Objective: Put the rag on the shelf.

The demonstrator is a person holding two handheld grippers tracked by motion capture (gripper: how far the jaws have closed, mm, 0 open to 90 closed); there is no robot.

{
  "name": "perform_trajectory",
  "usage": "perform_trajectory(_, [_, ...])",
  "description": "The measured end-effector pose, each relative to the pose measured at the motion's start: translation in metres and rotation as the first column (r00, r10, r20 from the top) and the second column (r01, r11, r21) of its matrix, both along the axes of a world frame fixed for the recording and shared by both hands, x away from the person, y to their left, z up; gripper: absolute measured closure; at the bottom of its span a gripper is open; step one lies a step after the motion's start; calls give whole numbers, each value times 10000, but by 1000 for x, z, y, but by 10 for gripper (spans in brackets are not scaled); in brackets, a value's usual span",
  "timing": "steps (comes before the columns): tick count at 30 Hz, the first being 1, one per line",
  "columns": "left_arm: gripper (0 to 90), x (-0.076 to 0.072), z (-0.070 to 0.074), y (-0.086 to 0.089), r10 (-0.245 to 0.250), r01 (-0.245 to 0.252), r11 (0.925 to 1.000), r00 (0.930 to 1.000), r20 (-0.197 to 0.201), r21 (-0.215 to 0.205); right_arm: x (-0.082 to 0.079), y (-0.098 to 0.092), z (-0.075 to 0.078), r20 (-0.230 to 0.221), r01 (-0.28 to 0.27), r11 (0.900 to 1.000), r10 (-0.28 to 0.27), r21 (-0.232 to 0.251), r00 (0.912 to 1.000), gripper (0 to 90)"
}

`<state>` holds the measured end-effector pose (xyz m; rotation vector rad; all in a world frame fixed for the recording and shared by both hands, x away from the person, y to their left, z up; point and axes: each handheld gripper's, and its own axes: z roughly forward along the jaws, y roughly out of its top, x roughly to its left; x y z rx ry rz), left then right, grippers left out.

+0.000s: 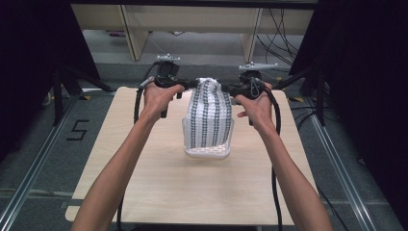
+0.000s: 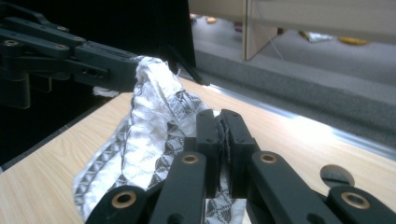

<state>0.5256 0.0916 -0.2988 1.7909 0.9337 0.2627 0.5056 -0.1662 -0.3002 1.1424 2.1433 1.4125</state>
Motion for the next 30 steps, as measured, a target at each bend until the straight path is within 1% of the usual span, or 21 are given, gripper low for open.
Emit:
perform_trajectory(1, [842,1,-3,1,15,-15,10000,10000,-50,-7,1,2,-1,-288,78,9999,-76,80,9996,871])
perform_trajectory(4, [840,4,-11,3,70,-69,10000,9997,-237,63,7,4,-7,-407,56,9999,-60,-102,9992,869])
perform_trajectory(6, [835,6,-15,4,56,-53,9999,9992,-389,100,10,6,-12,-657,125,9999,-132,-109,9978,868])
perform_trajectory(8, [830,8,-20,5,45,-42,10000,9986,-534,56,13,6,-16,-746,148,9997,-163,-215,9971,867])
perform_trajectory(9, [828,10,-23,5,53,-43,9999,9981,-611,153,16,6,-19,-680,74,9994,-96,-332,9976,866])
perform_trajectory(10, [825,10,-25,5,95,-83,9998,9978,-651,178,16,8,-22,-930,230,9993,-258,-309,9953,866])
perform_trajectory(12, [824,12,-30,5,63,-48,9998,9970,-771,197,20,8,-27,-822,126,9985,-169,-526,9965,866])
perform_trajectory(13, [823,13,-32,4,100,-84,9997,9967,-806,210,19,9,-28,-1017,301,9984,-348,-469,9942,866])
perform_trajectory(14, [822,14,-35,4,44,-19,9996,9963,-860,289,20,10,-30,-1130,286,9985,-336,-461,9930,865])
perform_trajectory(16, [814,15,-38,3,48,-19,9995,9957,-922,317,21,10,-33,-1180,319,9970,-401,-708,9922,862])
perform_trajectory(17, [806,15,-39,3,41,-11,9995,9953,-971,312,24,10,-35,-1066,173,9970,-253,-754,9940,859])
perform_trajectory(18, [792,15,-40,2,-8,46,9993,9946,-1042,360,22,12,-35,-1374,391,9972,-477,-643,9894,855])
perform_trajectory(19, [762,16,-41,2,-80,134,9988,9933,-1155,461,24,11,-36,-1395,302,9965,-410,-782,9894,843])
perform_trajectory(20, [714,16,-42,1,-166,240,9982,9914,-1297,555,25,11,-38,-1475,187,9969,-299,-765,9886,827])
perform_trajectory(21, [654,16,-44,0,-151,254,9972,9895,-1438,697,25,12,-39,-1498,236,9961,-362,-849,9880,802])
perform_trajectory(23, [545,16,-44,1,23,118,9947,9907,-1363,1026,26,13,-40,-1813,348,9945,-524,-989,9820,742])
perform_trajectory(25, [471,15,-44,2,240,-95,9943,9903,-1369,1058,25,14,-40,-1825,501,9914,-718,-1211,9806,720])
perform_trajectory(26, [457,15,-44,3,312,-167,9937,9909,-1306,1108,26,14,-41,-1653,489,9908,-696,-1262,9838,718])
perform_trajectory(28, [449,15,-43,6,336,-195,9939,9910,-1294,1083,26,13,-40,-1619,508,9900,-721,-1317,9842,702])
perform_trajectory(29, [446,14,-43,6,404,-287,9955,9907,-1300,906,25,14,-39,-1681,586,9902,-796,-1269,9825,701])
perform_trajectory(30, [442,14,-42,9,350,-226,9950,9912,-1280,976,26,13,-40,-1369,509,9908,-681,-1255,9882,698])
